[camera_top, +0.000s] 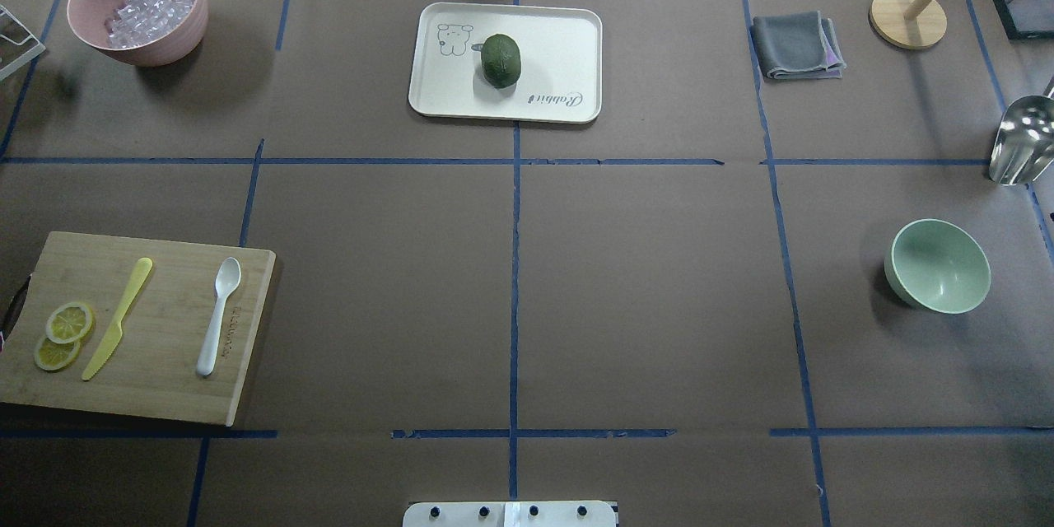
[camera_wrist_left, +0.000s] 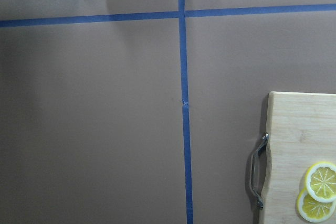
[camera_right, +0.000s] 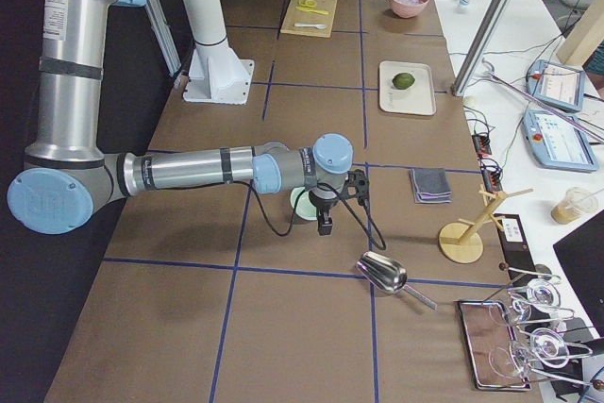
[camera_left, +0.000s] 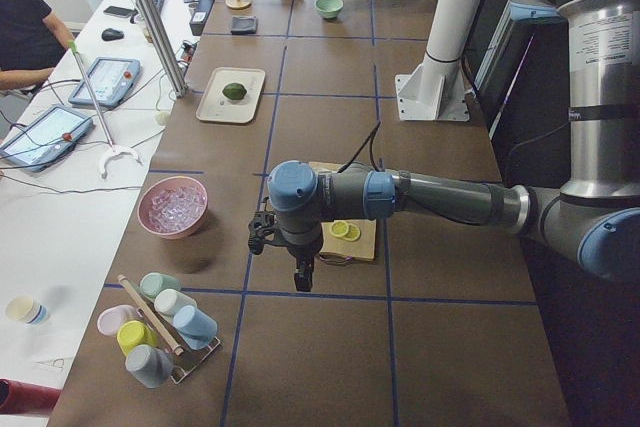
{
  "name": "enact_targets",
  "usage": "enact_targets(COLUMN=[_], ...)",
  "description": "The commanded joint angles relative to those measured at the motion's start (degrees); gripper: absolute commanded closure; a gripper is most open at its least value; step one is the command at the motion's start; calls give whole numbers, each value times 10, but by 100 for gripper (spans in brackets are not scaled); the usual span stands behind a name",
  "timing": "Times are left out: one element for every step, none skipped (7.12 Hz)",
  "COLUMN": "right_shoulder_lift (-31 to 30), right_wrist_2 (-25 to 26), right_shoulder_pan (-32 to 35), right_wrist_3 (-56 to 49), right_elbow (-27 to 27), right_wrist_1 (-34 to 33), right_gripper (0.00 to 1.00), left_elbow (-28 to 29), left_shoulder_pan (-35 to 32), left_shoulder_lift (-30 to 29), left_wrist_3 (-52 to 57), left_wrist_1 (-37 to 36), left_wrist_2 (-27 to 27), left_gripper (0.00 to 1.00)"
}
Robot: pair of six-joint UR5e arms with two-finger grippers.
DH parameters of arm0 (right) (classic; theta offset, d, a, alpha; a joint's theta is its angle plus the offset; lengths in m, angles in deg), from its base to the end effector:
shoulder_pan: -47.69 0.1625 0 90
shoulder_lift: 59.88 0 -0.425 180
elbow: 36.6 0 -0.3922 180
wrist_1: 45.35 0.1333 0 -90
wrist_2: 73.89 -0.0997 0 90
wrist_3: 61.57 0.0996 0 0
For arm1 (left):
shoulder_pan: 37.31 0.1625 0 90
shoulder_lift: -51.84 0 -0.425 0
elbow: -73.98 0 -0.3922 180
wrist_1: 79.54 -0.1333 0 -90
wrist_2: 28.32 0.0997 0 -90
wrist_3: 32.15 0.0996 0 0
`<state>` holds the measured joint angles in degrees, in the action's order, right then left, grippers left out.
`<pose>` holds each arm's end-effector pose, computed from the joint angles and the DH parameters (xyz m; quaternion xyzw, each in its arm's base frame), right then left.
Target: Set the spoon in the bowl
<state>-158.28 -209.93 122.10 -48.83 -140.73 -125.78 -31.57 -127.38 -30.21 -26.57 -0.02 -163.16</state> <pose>-0.0596 -0.4428 0.5842 0.0240 -0.4058 -0.0747 0.9106 -0.0636 -0.4259 0.6071 -0.0044 0.3820 0.0348 0.9235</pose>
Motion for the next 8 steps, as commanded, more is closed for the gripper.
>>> enact_targets(right_shoulder_lift=[-2,-6,-9,-9,-7,0,12,20], right_wrist_2=[35,33,32,32,32,32,31,31], right_shoulder_pan=[-72,-73,-74,-74,-77,-99,-109,-128], right_wrist_3=[132,135,140,154,156,157,162,192], right_elbow=[13,19,36,51,73,110,135,135], right_wrist_1=[117,118,140,163,183,222,235,237], right_gripper=[1,1,1,1,1,2,2,2], left_elbow=[1,0,-9,-2,-7,-6,-8,-8], left_shoulder_pan=[1,2,2,3,2,3,3,3], left_shoulder_lift=[1,1,2,2,2,2,2,1], left_wrist_3=[0,0,0,1,0,0,0,0], left_wrist_1=[23,24,26,29,46,47,47,47], left_wrist_2=[-2,-7,-28,-34,-34,-35,-35,-35], left_gripper=[0,0,0,0,0,0,0,0])
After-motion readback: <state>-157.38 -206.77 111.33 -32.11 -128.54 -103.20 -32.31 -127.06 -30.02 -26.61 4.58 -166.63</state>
